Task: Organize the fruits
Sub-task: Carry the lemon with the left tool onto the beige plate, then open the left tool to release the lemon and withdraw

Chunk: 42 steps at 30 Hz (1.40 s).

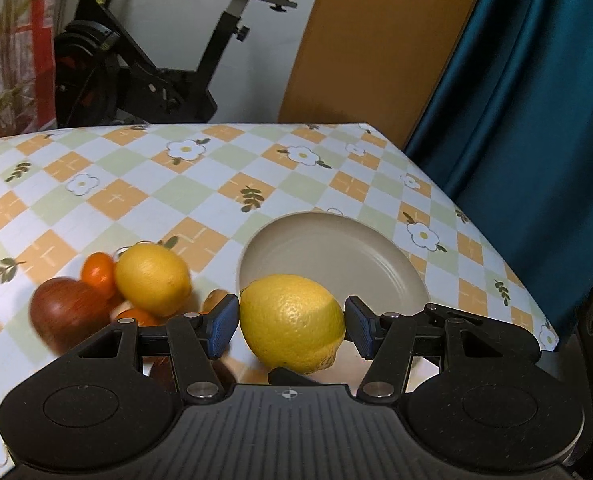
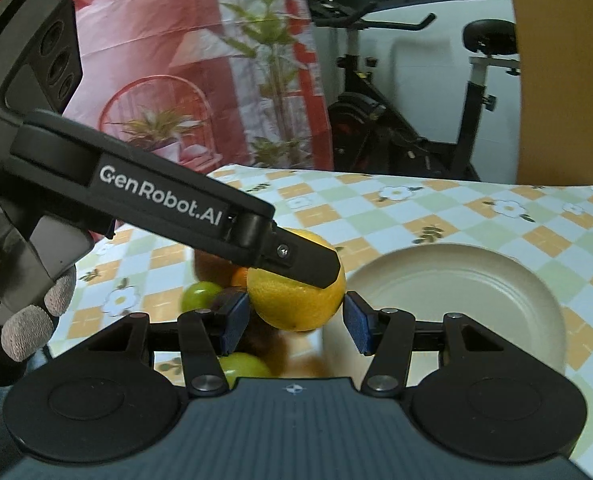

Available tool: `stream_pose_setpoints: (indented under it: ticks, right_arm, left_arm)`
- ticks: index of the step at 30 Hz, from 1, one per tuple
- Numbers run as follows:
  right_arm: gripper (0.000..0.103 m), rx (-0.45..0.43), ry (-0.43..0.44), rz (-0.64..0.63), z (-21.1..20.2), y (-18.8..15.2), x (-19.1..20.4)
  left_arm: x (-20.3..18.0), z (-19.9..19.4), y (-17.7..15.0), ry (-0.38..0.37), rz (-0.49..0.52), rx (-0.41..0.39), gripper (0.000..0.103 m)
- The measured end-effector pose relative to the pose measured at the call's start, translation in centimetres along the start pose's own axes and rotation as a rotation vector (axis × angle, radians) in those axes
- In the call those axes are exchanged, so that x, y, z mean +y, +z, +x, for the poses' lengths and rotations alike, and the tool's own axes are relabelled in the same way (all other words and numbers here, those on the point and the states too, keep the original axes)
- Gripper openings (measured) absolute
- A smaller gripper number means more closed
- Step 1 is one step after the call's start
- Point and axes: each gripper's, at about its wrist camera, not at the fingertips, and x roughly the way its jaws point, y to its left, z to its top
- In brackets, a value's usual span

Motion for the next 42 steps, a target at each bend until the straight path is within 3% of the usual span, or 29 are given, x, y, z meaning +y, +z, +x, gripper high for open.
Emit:
stream_pose_setpoints:
  ticks: [14,28,33,42]
  right_arm:
    - [0.055,0.004,-0.057,0.038,3.1,-1.0,-3.8]
    - [0.056,0.029,-0.066,0.053,4.7,-0.9,-4.4]
    - [0.067,-0.003,-0.072,0.076,3.9,-1.0,-4.6]
    - [0.067,-0.084,-0.084,0.056,2.1,-1.6,-3.7]
  left_arm:
    - [0.3,5.7,1.9,0.036,0.013,0.062,0.061]
    - [0.5,7.0,2.1,0.065,0.048,0.067,0.061]
    - [1.0,5.0,2.2,0.068,0.02,0.015,0.062]
    - [2.7,-1.9,1.0,0.101,-0.061,-0.118,0.061]
